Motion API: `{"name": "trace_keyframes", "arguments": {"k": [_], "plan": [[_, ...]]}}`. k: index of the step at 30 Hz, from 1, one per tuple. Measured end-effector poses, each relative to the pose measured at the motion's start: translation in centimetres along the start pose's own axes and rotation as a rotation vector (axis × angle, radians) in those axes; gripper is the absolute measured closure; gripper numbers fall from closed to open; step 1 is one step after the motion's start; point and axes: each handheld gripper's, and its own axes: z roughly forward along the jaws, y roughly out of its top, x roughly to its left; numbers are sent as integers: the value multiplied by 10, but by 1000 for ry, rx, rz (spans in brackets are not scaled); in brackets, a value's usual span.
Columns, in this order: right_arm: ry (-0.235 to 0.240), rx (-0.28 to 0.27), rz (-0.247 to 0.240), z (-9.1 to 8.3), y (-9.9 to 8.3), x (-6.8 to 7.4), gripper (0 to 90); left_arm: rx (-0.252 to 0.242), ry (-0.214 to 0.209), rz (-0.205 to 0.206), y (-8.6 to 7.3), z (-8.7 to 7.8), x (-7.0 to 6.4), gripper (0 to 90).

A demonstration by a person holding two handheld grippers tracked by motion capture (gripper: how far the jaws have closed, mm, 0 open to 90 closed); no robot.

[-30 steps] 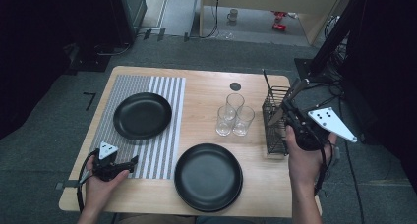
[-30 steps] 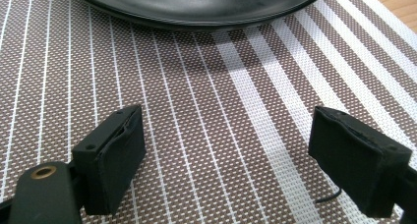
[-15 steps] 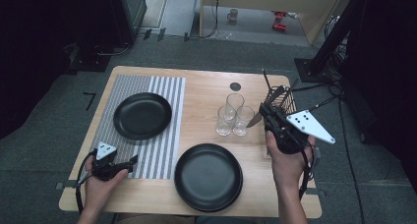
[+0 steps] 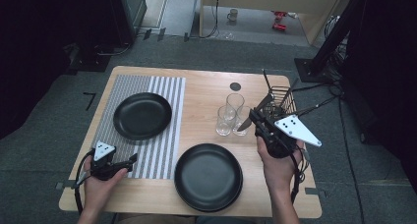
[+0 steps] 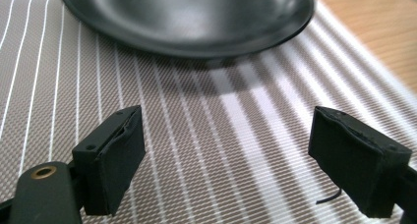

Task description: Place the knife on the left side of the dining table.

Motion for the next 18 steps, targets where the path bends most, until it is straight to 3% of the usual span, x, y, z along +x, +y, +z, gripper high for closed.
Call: {"name": "trace_keyframes", "arguments": {"k": [18], "plan": [[40,14,-21,1,-8,13,835,-46,-126,80,31,0,-51,145]]}}
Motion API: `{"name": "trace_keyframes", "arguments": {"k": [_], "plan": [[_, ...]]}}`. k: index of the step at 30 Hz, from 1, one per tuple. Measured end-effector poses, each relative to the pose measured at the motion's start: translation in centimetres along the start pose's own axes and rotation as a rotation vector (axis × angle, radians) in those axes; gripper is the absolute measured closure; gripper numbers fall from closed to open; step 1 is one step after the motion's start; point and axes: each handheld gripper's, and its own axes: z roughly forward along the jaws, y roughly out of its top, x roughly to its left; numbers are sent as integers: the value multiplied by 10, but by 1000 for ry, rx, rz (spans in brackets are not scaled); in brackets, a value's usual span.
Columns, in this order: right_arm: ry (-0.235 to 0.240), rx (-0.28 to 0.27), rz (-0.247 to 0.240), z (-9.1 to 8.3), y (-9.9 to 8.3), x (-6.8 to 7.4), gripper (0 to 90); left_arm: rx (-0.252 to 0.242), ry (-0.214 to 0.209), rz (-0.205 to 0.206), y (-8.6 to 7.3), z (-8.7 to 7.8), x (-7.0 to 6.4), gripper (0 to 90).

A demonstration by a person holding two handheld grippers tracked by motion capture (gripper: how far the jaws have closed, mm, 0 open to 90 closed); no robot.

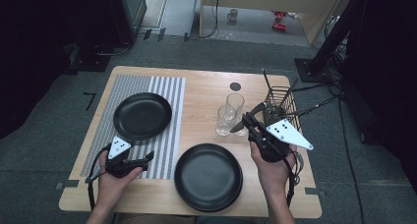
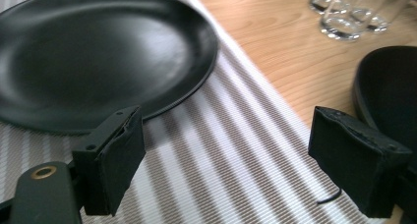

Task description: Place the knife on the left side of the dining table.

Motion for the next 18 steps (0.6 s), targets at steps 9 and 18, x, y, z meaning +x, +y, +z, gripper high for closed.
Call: {"name": "trace_keyframes", "arguments": {"k": [9,18], "plan": [[14,0,4,0,-3,4,835,-9,-62,37,14,12,-27,145],[39,6,-2,1,-6,10,835,-24,-115,76,27,23,-53,145]]}}
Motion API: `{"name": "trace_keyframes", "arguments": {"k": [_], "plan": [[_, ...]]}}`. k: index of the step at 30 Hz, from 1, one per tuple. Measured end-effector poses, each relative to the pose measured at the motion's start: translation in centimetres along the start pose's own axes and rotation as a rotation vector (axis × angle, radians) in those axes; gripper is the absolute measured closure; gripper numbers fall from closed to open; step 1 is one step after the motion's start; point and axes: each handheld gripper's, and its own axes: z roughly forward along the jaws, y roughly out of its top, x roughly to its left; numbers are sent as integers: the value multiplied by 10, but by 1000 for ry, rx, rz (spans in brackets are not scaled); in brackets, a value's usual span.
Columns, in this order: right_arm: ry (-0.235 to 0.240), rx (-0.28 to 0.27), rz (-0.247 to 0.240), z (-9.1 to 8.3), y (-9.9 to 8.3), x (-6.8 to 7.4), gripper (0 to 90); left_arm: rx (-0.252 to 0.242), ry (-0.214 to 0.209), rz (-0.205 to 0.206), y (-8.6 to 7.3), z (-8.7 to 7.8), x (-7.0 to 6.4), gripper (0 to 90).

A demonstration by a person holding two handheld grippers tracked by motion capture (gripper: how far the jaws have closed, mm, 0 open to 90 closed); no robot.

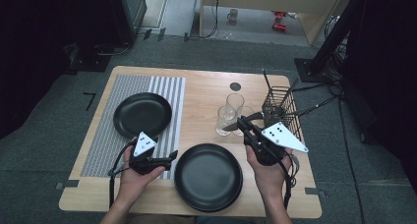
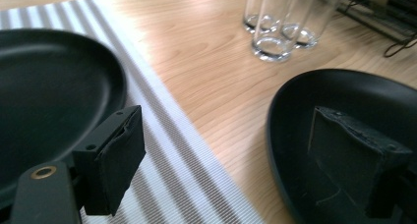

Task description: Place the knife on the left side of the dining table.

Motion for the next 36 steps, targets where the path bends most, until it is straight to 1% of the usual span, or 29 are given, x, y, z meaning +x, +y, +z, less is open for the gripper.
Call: {"name": "trace_keyframes", "arguments": {"k": [5,7,8,9,13,19,24,28,31,36], "plan": [[14,-1,-3,0,0,4,835,-15,-24,19,9,6,-12,147],[21,1,-5,0,0,6,835,-19,-33,33,12,9,-17,147],[26,0,-14,1,0,7,835,-22,-37,38,14,10,-19,147],[30,5,-12,1,-1,9,835,-23,-41,44,15,12,-21,147],[37,11,-11,2,-3,11,835,-27,-54,62,20,17,-29,147],[56,23,-14,4,-5,16,835,-38,-64,92,26,23,-39,150],[67,25,-20,4,-7,19,835,-59,-73,117,32,27,-48,151],[76,32,-22,5,-8,23,835,-74,-83,146,36,31,-54,154],[83,37,-25,5,-9,25,835,-84,-79,161,37,34,-57,159],[93,45,-26,6,-11,27,835,-104,-61,171,40,38,-60,159]]}}
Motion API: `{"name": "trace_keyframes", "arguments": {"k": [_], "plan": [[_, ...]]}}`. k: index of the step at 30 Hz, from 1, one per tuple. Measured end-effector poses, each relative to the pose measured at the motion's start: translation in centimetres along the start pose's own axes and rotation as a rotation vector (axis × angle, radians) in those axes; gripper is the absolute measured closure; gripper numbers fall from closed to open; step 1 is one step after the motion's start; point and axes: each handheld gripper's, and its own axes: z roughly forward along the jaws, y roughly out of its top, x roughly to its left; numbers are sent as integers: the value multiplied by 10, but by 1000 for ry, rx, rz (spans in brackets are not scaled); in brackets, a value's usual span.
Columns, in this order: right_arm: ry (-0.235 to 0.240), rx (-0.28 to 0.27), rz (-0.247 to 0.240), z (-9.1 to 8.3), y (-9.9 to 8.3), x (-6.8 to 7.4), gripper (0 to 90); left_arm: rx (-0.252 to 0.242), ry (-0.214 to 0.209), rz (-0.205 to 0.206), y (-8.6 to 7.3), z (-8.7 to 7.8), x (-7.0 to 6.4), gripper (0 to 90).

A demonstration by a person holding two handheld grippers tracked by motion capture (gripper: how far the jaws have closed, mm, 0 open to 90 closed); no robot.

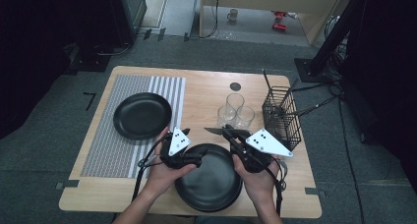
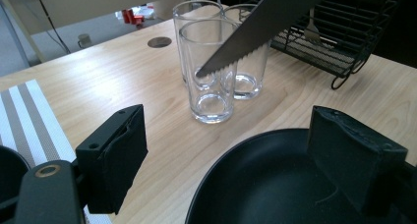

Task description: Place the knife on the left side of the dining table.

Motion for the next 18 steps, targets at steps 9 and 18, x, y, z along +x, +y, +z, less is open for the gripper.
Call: {"name": "trace_keyframes", "arguments": {"k": [9,18], "plan": [[21,9,3,3,-4,5,835,-32,19,33,4,5,-4,159],[47,26,13,9,-8,11,834,-53,120,98,4,14,-14,245]]}}
